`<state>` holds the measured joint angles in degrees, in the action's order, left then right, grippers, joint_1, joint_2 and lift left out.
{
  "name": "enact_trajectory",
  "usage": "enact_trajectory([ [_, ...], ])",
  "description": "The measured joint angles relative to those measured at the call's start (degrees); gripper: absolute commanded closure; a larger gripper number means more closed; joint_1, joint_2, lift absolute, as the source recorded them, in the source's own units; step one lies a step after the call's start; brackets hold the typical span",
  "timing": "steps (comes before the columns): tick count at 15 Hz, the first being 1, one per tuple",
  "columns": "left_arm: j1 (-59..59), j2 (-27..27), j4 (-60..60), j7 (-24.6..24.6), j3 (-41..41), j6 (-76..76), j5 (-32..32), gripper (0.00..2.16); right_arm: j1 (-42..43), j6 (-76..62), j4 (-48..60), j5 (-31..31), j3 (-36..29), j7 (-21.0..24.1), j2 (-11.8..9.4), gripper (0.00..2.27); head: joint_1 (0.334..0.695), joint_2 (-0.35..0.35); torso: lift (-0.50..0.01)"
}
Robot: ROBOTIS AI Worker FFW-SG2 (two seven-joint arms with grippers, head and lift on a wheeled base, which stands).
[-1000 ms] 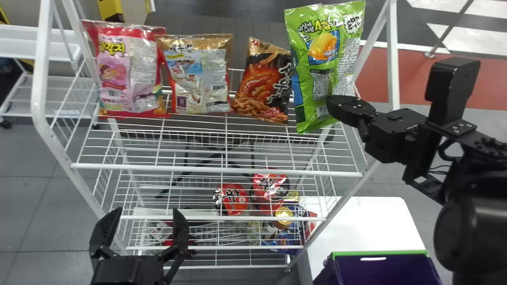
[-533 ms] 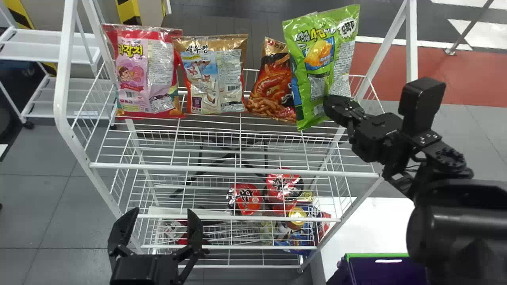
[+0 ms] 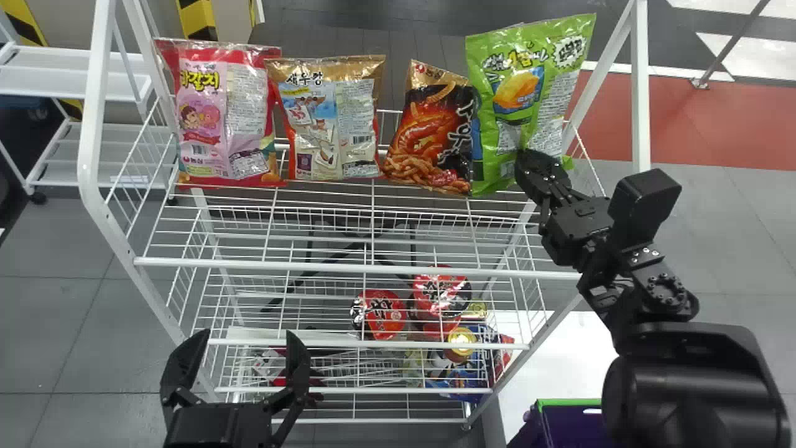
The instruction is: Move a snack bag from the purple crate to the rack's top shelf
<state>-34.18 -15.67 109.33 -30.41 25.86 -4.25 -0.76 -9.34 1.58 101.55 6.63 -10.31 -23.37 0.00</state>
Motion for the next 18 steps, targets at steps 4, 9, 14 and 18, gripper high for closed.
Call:
enact_trajectory([
  [4,-0.02,-0.14,-0.05,-0.31,0.09,-0.03,-0.03,0.09,1.43,-5.84,-5.79,-0.67,-0.86,3.23,0.00,2.25,0.695,-0.162,0.001],
  [9,-0.26,-0.50,0.16,-0.79,0.15,-0.35,-0.11,0.09,3.01,-10.80,-11.28,-0.54,-1.54,7.73,0.00,2.25,0.695,-0.188,0.001],
  [14,-0.27,-0.51,0.09,-0.75,0.13,-0.36,-0.17,0.09,4.89,-13.73,-15.50,0.37,-2.04,10.23,0.00,2.25,0.695,-0.199,0.001],
  [18,-0.27,-0.51,0.07,-0.71,0.04,-0.36,-0.20,0.09,6.45,-15.29,-19.28,1.25,-2.66,11.91,0.00,2.25,0.695,-0.211,0.001],
])
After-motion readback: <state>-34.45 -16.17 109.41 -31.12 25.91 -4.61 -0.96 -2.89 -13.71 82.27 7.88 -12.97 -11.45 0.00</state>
